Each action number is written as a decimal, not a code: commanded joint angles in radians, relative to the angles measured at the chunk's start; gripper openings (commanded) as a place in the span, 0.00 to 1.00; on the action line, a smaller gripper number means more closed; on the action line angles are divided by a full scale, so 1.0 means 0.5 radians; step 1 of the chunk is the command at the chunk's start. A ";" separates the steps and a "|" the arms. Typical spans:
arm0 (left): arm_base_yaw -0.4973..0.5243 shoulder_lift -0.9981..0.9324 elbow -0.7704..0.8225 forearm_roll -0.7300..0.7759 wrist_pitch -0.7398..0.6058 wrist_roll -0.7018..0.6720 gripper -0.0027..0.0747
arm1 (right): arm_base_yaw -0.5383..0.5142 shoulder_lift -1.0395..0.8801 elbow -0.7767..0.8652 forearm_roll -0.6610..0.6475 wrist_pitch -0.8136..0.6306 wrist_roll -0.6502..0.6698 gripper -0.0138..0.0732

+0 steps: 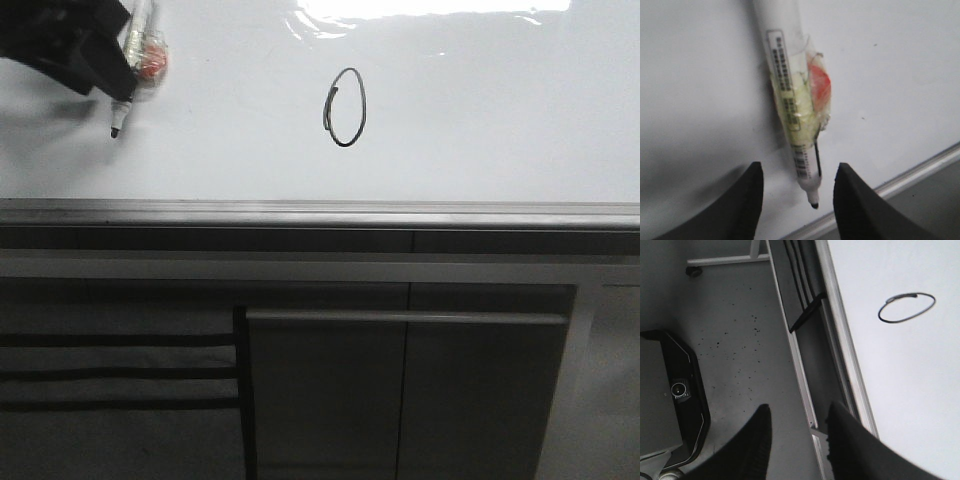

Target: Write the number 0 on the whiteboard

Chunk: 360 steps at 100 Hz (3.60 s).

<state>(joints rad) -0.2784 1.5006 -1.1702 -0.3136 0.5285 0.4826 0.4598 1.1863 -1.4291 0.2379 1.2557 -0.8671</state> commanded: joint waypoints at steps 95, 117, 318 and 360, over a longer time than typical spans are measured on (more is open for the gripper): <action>0.005 -2.014 1.567 -0.245 -1.040 -0.369 0.01 | -0.140 -2.031 2.177 -0.657 -2.046 1.906 0.07; 0.005 -2.014 1.648 -0.245 -1.035 -0.369 0.01 | -0.140 -2.031 2.457 -0.657 -2.012 1.906 0.07; 0.264 -3.026 2.382 0.599 -1.327 -1.189 0.01 | -0.547 -2.370 2.899 -0.876 -1.988 1.861 0.07; 0.264 -3.026 2.382 0.599 -1.327 -1.189 0.01 | -0.760 -2.428 2.900 -0.588 -2.613 1.920 0.07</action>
<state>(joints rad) -0.1396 -0.0042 -0.0048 -0.0168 -0.0540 -0.1021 0.0886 -0.0062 0.0077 -0.1180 0.1161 0.0761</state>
